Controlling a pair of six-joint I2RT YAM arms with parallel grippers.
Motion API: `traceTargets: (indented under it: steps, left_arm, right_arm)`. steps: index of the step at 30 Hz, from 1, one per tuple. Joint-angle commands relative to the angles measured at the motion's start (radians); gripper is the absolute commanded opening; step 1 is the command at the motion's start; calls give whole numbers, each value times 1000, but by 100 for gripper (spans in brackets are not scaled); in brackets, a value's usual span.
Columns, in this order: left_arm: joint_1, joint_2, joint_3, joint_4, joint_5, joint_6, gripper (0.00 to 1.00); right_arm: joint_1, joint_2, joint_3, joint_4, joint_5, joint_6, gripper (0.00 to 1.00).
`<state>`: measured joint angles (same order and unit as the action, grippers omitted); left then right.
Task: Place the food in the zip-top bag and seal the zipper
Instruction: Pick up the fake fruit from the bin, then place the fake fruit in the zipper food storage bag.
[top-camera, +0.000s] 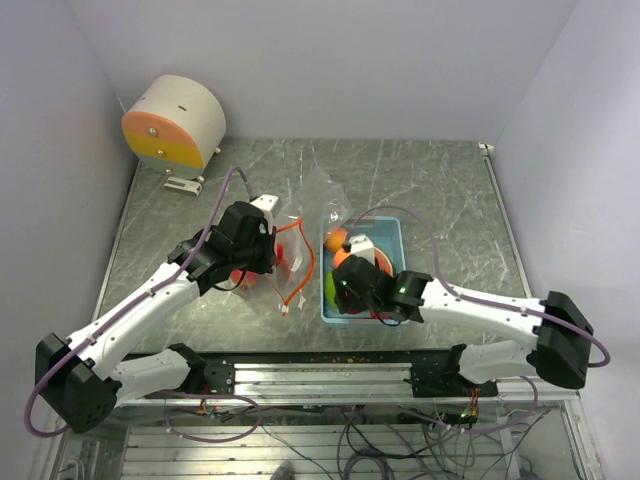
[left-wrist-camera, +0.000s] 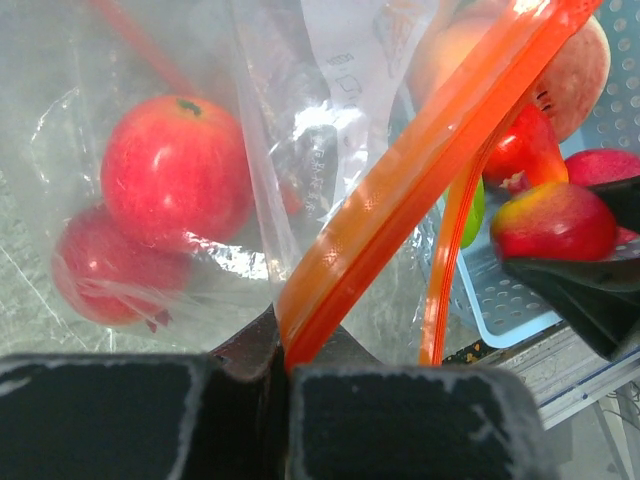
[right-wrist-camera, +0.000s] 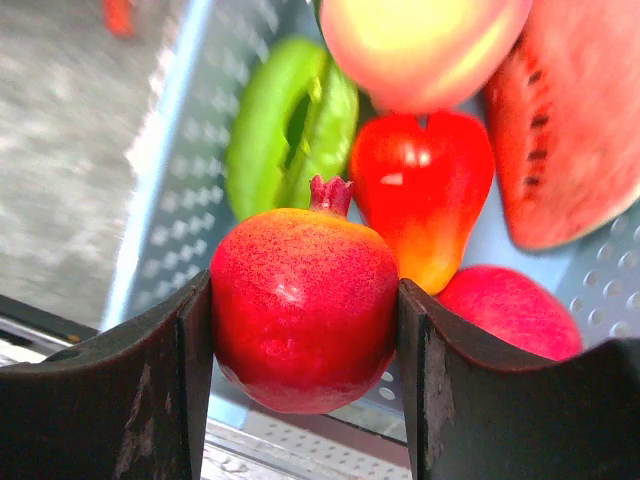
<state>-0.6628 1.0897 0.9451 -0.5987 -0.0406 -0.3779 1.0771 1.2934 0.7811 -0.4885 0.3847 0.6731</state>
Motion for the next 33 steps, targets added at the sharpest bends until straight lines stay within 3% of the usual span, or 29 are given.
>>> traceTargets:
  steps: [1,8,15,18,29,33]
  left_arm:
    - [-1,-18,2,15,-10,3,7]
    - [-2,-24,3,21,13,-3,7]
    - [-2,-31,15,21,44,-8,7]
    - [-1,-36,19,13,48,-11,7]
    - [-2,-125,79,-66,76,-17,7]
    - [-1,-151,86,-60,110,-26,7]
  right_arm:
    - [-4,-116,147,-25,68,-69,25]
    - [-6,-240,127,309,-70,-191,25]
    - [-9,-112,108,696,-259,-261,25]
    - [-15,-48,114,799,-271,-271,25]
    - [-31,156,133,798,-72,-259,25]
    - [-31,206,189,758,-1,-279,33]
